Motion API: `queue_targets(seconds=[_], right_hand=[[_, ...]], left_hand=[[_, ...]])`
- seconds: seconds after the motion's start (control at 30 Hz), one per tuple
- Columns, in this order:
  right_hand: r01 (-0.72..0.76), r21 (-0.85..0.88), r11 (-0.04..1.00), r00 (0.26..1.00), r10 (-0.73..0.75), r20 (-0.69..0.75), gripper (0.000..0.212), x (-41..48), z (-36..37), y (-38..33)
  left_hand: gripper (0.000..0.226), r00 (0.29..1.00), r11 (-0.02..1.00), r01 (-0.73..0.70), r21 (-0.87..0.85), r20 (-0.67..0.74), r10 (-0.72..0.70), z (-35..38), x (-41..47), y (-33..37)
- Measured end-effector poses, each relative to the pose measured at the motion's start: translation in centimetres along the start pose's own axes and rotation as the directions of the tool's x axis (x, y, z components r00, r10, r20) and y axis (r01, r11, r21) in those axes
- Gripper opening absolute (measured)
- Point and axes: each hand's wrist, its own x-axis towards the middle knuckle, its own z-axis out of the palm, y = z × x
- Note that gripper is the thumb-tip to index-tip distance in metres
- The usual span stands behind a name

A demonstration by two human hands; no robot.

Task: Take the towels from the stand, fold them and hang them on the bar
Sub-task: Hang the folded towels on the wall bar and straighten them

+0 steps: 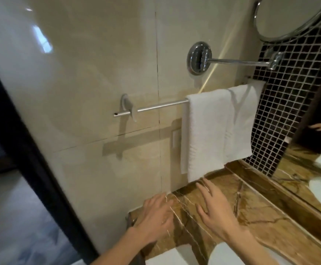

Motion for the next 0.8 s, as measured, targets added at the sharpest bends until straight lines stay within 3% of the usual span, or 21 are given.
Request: queue_targets(seconds=[0.13,0.3,0.5,0.8], right_hand=[[0.011,-0.012,1.000,0.994,-0.010,0.106,0.062,-5.9,3.4,-1.0],[0.036,-0.010,0.999,0.994,-0.035,0.106,0.058,-12.8,5.2,-1.9],[-0.079,-0.136,0.988,0.946,0.117,0.302,0.060,-21.3,6.5,-3.3],[-0.125,-0.162,0.979,0.919,0.176,0.353,0.059,-32.4,5.8,-3.9]], left_hand=[[0.055,1.000,0.999,-0.030,0.023,-0.001,0.030,1.6,-4.7,0.6],[0.056,0.998,1.000,-0.001,0.012,0.065,0.000,3.6,-9.7,1.7],[0.058,0.994,0.998,0.054,-0.044,0.099,-0.049,6.4,-16.5,4.2],[0.058,0.979,0.998,0.059,-0.008,0.196,-0.057,10.0,-26.0,9.9]])
